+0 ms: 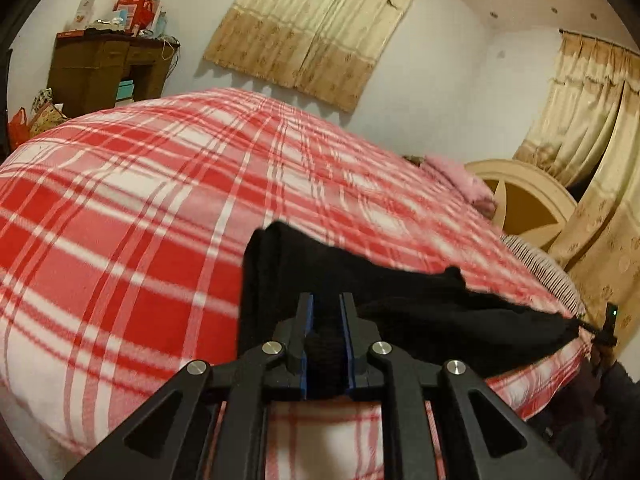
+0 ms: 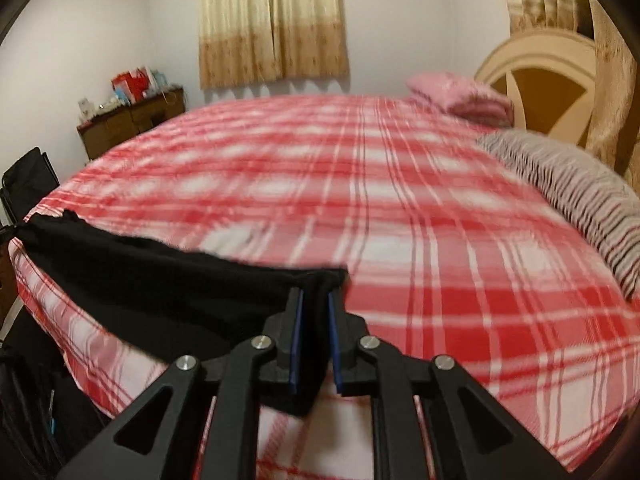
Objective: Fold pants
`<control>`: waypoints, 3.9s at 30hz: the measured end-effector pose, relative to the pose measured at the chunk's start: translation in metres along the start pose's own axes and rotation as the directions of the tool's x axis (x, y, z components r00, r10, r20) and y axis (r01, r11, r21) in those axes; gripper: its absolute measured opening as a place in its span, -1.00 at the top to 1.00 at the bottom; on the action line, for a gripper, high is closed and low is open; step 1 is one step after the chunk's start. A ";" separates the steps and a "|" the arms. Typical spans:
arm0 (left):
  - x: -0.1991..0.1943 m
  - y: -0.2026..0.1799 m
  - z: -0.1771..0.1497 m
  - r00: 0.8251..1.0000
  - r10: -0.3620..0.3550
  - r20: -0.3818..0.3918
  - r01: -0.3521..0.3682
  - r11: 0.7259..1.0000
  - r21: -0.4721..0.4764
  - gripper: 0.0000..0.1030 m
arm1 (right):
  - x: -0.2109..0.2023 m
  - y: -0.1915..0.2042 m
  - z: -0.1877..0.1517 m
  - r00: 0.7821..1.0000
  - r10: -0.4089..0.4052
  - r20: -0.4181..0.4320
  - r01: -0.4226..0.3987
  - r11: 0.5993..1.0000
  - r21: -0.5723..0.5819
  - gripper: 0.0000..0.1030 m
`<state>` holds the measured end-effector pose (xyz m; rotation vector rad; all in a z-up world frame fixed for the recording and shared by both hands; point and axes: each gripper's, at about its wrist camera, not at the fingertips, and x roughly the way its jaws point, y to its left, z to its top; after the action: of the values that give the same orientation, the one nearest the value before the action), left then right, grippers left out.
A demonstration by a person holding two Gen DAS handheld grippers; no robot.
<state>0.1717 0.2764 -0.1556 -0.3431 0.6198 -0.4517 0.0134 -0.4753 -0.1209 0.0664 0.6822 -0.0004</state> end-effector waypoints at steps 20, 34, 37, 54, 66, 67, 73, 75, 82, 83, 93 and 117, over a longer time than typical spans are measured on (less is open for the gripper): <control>0.002 0.009 0.019 0.990 0.142 -0.013 -0.143 0.989 -0.042 0.23 | -0.025 0.022 0.031 0.998 0.015 0.066 -0.022 0.995 0.097 0.09; 0.026 -0.007 0.025 0.954 0.292 -0.063 -0.288 0.955 0.064 0.23 | 0.084 0.260 0.078 0.905 0.414 -0.097 -0.425 0.868 -0.259 0.00; 0.031 -0.004 0.027 0.954 0.290 -0.074 -0.286 0.956 0.070 0.23 | 0.097 0.287 0.071 0.879 0.456 -0.140 -0.477 0.834 -0.277 0.00; 0.046 -0.001 0.068 0.990 0.121 -0.075 -0.128 0.988 -0.089 0.81 | 0.117 0.319 0.068 0.849 0.501 -0.165 -0.526 0.827 -0.198 -0.02; 0.071 0.028 0.047 0.982 0.169 -0.082 -0.175 0.982 -0.077 0.78 | 0.128 0.371 0.088 0.842 0.495 -0.216 -0.537 0.811 -0.234 -0.17; 0.070 0.029 0.046 0.983 0.165 -0.078 -0.172 0.981 -0.088 0.78 | 0.133 0.376 0.091 0.843 0.490 -0.224 -0.534 0.813 -0.231 -0.17; 0.066 0.033 0.042 0.989 0.140 -0.048 -0.145 0.982 -0.118 0.77 | 0.187 0.411 0.125 0.797 0.556 -0.236 -0.586 0.806 -0.081 -0.14; 0.066 0.034 0.041 0.991 0.128 -0.038 -0.132 0.983 -0.129 0.77 | 0.210 0.421 0.135 0.785 0.569 -0.246 -0.593 0.805 -0.027 -0.10; 0.062 0.034 0.040 0.994 0.110 -0.010 -0.110 0.986 -0.127 0.76 | 0.279 0.450 0.136 0.661 0.637 -0.398 -0.623 0.761 0.183 0.32; 0.058 0.030 0.040 0.992 0.125 0.006 -0.124 0.986 -0.110 0.75 | 0.283 0.452 0.134 0.645 0.643 -0.413 -0.625 0.755 0.199 0.66; 0.062 0.048 0.042 0.990 0.139 0.001 -0.137 0.976 -0.172 0.55 | 0.300 0.449 0.135 0.738 0.542 -0.403 -0.534 0.833 0.144 0.84; 0.028 -0.110 0.009 0.997 0.029 0.066 -0.036 0.994 0.105 -0.26 | 0.032 0.152 0.096 0.994 0.111 -0.012 -0.105 0.967 0.233 -0.49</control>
<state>0.1644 0.1707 -0.1146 -0.2455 0.5353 -0.4391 0.1018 -0.3292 -0.0575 0.3294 0.7004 0.0255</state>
